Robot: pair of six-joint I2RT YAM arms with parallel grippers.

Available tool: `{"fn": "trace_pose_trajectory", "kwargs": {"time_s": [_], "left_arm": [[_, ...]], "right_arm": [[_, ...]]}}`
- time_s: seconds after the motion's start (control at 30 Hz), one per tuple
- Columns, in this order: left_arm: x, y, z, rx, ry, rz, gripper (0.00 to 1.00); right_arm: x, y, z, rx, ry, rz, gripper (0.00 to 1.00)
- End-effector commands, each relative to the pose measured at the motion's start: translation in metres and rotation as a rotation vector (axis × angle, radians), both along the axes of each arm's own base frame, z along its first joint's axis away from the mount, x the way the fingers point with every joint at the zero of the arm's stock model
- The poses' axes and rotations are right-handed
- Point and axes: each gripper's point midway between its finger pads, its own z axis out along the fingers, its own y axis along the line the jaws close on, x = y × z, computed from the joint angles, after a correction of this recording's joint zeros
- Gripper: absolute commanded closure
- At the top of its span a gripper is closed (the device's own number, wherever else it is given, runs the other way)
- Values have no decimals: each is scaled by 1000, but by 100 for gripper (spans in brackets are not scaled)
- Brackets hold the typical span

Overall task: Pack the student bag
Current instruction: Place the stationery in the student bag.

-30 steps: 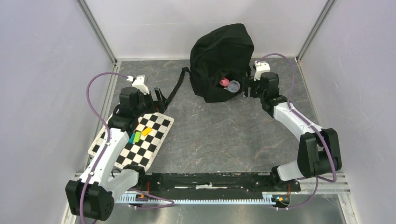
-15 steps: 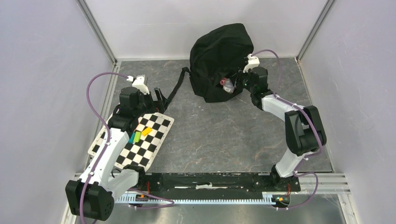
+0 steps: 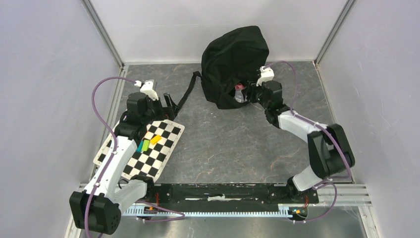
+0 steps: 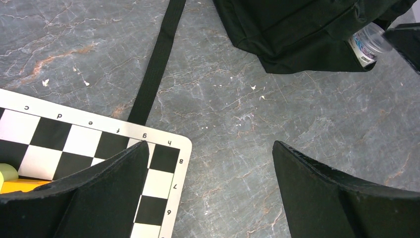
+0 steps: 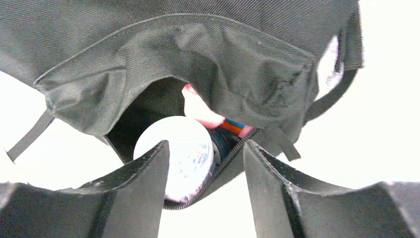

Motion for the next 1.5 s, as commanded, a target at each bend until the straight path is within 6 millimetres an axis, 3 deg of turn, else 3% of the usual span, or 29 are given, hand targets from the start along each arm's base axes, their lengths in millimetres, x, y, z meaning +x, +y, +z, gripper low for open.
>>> {"fn": "trace_pose_trajectory", "kwargs": {"time_s": [0.0,0.07,0.17,0.3,0.37,0.47,0.6,1.0,1.23,1.3,1.47], "left_arm": [[1,0,10,18,-39,-10,0],[0,0,11,17,-42,-11,0],[0,0,12,15,-47,-10,0],[-1,1,13,15,-52,-9,0],[-1,1,14,17,-55,-8,0],[-1,1,14,18,-56,-6,0],[-1,1,14,18,-54,-6,0],[0,2,12,20,-48,-1,0],[0,2,12,19,-46,-1,0],[0,2,12,21,-46,1,0],[-1,4,15,27,-58,8,0]], "right_arm": [[-15,-21,30,-42,-53,-63,36],[-20,-24,37,-37,-68,-70,35],[-21,-26,30,-49,-49,-78,37],[-21,-27,18,-58,-19,-84,53],[-22,-24,14,-46,-11,-74,55],[-23,-9,11,-6,-7,-14,55],[-24,19,8,82,4,78,44],[-5,80,6,208,2,181,50],[1,78,1,179,-25,150,49],[-5,72,11,166,-55,141,44],[-16,41,29,51,-86,105,18]]}}
